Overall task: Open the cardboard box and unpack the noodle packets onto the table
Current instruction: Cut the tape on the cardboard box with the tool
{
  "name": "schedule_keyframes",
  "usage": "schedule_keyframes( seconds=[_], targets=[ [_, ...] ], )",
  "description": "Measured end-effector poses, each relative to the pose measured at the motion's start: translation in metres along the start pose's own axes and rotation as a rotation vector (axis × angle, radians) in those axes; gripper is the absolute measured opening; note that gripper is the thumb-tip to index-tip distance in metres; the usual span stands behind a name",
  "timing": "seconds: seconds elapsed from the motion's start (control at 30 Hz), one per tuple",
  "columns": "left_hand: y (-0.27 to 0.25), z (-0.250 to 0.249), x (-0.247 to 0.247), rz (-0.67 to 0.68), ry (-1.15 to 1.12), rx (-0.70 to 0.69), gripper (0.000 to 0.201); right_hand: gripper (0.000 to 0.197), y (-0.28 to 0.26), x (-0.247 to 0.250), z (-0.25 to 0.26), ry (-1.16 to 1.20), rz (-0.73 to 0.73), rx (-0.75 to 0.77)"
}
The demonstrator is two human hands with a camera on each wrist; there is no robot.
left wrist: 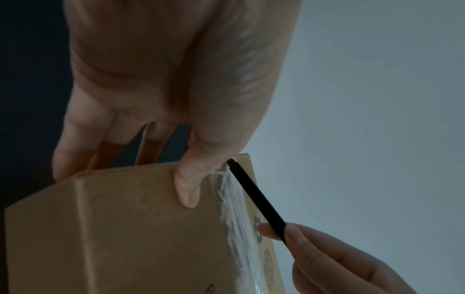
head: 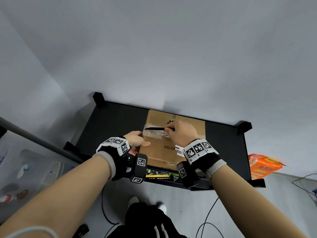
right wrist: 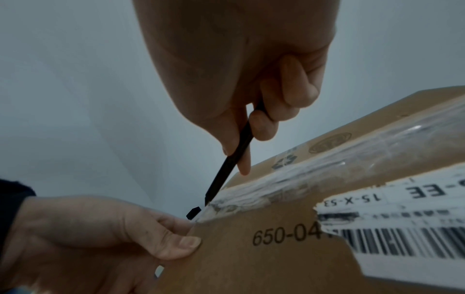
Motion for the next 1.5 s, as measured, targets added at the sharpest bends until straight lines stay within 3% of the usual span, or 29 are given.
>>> schedule_keyframes(
  seconds=[0.5, 0.83, 1.27, 1.4, 1.5],
  targets=[
    [-0.001, 0.000, 0.001, 0.003, -0.011, 0.001, 0.033, 0.027, -0.006, 0.002, -0.003, -0.016, 0.041, -0.055],
    [-0.002, 0.000, 0.001, -0.030, 0.006, 0.006, 0.047, 0.025, -0.005, 0.001, -0.022, 0.009, 0.098, -0.101],
    [-0.005, -0.001, -0.001, -0.027, -0.033, -0.010, 0.044, 0.025, -0.017, 0.010, -0.057, 0.019, 0.094, -0.165],
    [-0.003, -0.005, -0.001, -0.058, 0.056, -0.015, 0.058, 0.026, -0.025, 0.011, -0.079, 0.008, 0.091, -0.213],
    [-0.001, -0.018, -0.007, -0.148, 0.192, -0.054, 0.082, 0.027, -0.029, 0.010, -0.085, 0.022, 0.063, -0.213]
  ],
)
Point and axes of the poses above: each hand's wrist, its own y-axis towards the middle knuckle, its own x-axis out of the back of the hand, z = x × y, the point moved 4 cm from there along y, towards the middle knuckle, and after that the axes turned 5 degrees about z, right-handed, at the moved point
